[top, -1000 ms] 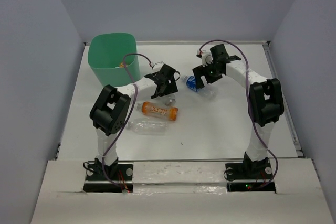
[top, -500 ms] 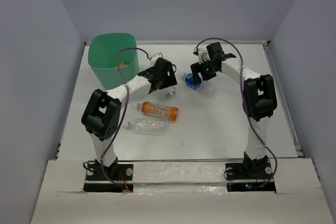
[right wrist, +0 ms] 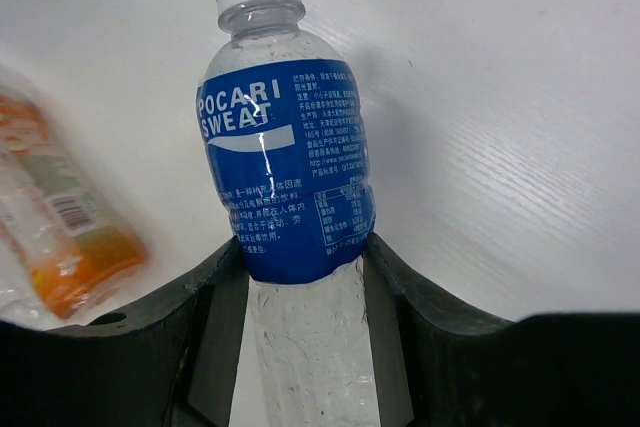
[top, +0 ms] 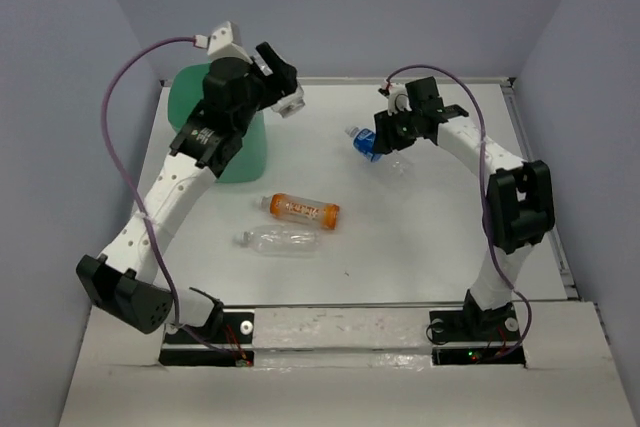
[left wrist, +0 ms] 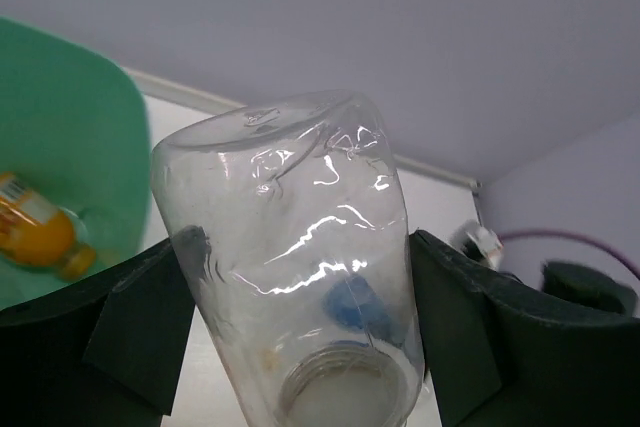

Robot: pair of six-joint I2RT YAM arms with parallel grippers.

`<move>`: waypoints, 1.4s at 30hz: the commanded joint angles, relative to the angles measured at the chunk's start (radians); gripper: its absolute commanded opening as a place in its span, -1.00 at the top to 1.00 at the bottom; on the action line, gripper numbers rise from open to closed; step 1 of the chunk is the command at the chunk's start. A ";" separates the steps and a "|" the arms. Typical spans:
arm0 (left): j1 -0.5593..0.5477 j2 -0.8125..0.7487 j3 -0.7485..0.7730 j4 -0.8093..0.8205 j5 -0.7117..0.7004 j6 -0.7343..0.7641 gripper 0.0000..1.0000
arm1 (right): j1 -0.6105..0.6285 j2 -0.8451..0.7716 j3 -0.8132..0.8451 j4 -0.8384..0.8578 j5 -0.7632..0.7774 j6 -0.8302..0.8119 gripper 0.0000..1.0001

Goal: Put the plastic bottles in the bin

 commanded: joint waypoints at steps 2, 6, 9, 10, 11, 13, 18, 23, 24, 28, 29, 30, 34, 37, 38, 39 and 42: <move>0.179 -0.121 0.080 -0.029 -0.103 0.068 -0.13 | 0.053 -0.311 -0.088 0.153 -0.007 0.122 0.22; 0.305 -0.151 0.074 -0.003 -0.168 0.109 -0.14 | 0.184 -0.453 -0.162 0.248 0.038 0.167 0.22; 0.368 -0.126 0.070 0.000 -0.260 0.134 -0.18 | 0.270 -0.496 -0.155 0.340 0.051 0.233 0.22; 0.377 -0.120 0.056 0.009 -0.283 0.135 -0.19 | 0.287 -0.499 -0.146 0.360 0.050 0.251 0.22; 0.387 -0.115 0.042 0.040 -0.304 0.132 -0.20 | 0.311 -0.499 -0.135 0.375 0.045 0.285 0.22; 0.401 -0.100 -0.004 0.072 -0.323 0.120 -0.21 | 0.336 -0.484 -0.090 0.421 0.048 0.316 0.22; 0.405 -0.042 -0.064 0.163 -0.406 0.105 -0.50 | 0.419 -0.412 0.055 0.469 0.064 0.365 0.21; 0.407 0.015 -0.061 0.178 -0.361 0.112 -0.87 | 0.449 -0.349 0.124 0.561 0.068 0.421 0.21; 0.407 0.014 -0.062 0.178 -0.357 0.108 -0.92 | 0.461 -0.337 0.141 0.566 0.068 0.426 0.21; 0.407 -0.043 -0.079 0.180 -0.309 0.089 -0.98 | 0.481 -0.263 0.230 0.589 0.071 0.446 0.21; 0.408 -0.081 -0.082 0.174 -0.276 0.085 -0.98 | 0.482 -0.243 0.277 0.589 0.073 0.446 0.21; 0.408 -0.103 -0.081 0.165 -0.253 0.083 -0.98 | 0.492 -0.225 0.302 0.587 0.074 0.448 0.21; 0.408 -0.227 -0.087 0.108 -0.181 0.075 -0.98 | 0.503 -0.122 0.408 0.605 0.085 0.457 0.20; 0.408 -0.351 -0.151 0.077 -0.122 0.068 -0.98 | 0.514 -0.055 0.480 0.653 0.093 0.469 0.20; 0.408 -0.424 -0.179 0.079 -0.111 0.050 -0.98 | 0.514 -0.031 0.508 0.661 0.094 0.468 0.20; 0.408 -0.460 -0.235 0.083 -0.101 0.043 -0.98 | 0.514 -0.005 0.538 0.668 0.096 0.463 0.20; 0.408 -0.581 -0.302 0.071 -0.038 0.014 -0.98 | 0.514 0.123 0.713 0.665 0.116 0.426 0.20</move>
